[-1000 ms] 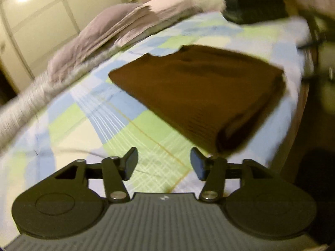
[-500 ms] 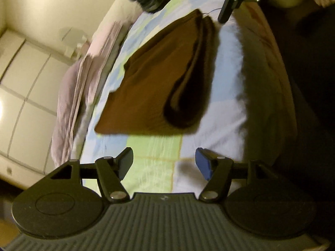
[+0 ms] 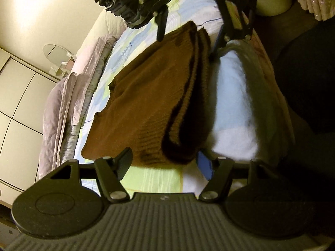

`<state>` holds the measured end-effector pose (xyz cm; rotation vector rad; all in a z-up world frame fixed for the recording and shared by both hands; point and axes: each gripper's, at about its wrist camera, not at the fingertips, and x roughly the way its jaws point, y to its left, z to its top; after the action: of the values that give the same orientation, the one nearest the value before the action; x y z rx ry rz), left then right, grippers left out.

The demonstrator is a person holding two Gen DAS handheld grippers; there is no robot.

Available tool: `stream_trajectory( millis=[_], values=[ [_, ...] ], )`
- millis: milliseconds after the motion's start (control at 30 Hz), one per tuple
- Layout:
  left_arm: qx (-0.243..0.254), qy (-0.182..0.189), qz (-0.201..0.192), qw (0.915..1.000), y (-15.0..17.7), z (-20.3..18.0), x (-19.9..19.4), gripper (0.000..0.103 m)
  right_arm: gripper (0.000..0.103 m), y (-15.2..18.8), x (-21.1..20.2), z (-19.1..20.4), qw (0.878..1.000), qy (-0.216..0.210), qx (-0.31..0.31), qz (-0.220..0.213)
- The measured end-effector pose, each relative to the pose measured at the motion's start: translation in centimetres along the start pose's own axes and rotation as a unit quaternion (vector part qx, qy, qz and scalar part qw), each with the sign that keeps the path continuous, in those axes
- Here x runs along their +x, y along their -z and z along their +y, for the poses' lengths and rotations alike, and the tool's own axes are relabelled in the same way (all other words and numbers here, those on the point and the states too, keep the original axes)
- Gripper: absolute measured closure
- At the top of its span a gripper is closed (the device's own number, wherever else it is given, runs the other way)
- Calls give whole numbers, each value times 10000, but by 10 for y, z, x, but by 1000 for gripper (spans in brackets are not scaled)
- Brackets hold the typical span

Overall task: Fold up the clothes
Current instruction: 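Grasp the folded vest's end with the right gripper while the left gripper grasps beside it, then lift the held vest end and fold it over the rest, then open both grippers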

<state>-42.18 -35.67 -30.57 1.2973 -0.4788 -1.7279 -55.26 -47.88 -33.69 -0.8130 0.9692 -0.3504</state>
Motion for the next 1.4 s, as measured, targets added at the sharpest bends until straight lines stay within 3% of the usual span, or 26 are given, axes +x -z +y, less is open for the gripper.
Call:
stream_trajectory(
  millis=[100, 133, 167, 233, 333, 500, 633, 700, 767, 800, 933, 1133, 1400],
  values=[
    [-54, 47, -104, 9999, -1, 0, -5, 39, 27, 4, 8, -3, 9999, -17, -84, -88],
    [-91, 82, -159, 9998, -2, -2, -8, 39, 32, 5, 9, -4, 9999, -35, -85, -112],
    [-120, 111, -205, 9997, -3, -3, -9, 38, 39, 6, 10, -5, 9999, -70, -79, -113],
    [-72, 105, -246, 9996, -4, -5, -7, 38, 73, 6, 14, -7, 9999, -108, -104, -52],
    [33, 51, -295, 9995, -6, -8, -4, 35, 88, 3, 17, -11, 9999, -116, -29, 10],
    [247, -21, -354, 9991, -7, -8, 1, 32, 90, -6, 9, -36, 9984, -82, 554, -89],
    [580, -170, -322, 9977, -10, -9, 8, 33, 91, -14, 6, -53, 9977, -5, 668, -146],
    [718, -197, -275, 9968, -11, -6, 13, 39, 91, -18, 5, -56, 9977, 32, 656, -152],
    [813, -153, -210, 9963, -12, -4, 17, 69, 91, -19, 4, -56, 9979, 83, 632, -141],
    [830, -111, -181, 9963, -13, -3, 18, 76, 91, -20, 3, -56, 9979, 102, 628, -131],
    [582, -23, -278, 9979, -13, 3, -6, 88, 92, -21, -1, -52, 9978, 115, 644, -70],
    [212, 112, -426, 9988, -13, 10, -43, 90, 93, -22, -45, -31, 9978, 100, 654, -93],
    [-345, 604, -651, 9955, -16, -31, -139, 90, 94, -25, -131, 26, 9960, -185, 849, -217]
  ],
)
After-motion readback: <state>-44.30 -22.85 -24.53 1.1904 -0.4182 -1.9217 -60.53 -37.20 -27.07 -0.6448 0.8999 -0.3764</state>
